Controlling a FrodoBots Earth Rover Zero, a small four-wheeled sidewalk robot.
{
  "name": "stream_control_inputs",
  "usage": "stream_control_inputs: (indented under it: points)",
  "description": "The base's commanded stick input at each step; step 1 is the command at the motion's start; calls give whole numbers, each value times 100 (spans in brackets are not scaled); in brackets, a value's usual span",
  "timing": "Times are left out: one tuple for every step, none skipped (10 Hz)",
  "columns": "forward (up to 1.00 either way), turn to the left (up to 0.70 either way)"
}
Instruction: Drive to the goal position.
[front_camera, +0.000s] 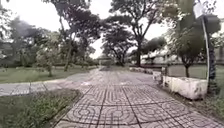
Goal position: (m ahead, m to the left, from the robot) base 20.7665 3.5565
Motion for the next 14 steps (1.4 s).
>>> stream_control_inputs:
  points:
    - [100,27]
    - [100,8]
    - [100,0]
    - [100,0]
    - [100,0]
    - [100,0]
    - [100,0]
    - [100,0]
    - [100,13]
    - [100,27]
    - [100,0]
    - [100,0]
    - [100,0]
    - [100,0]
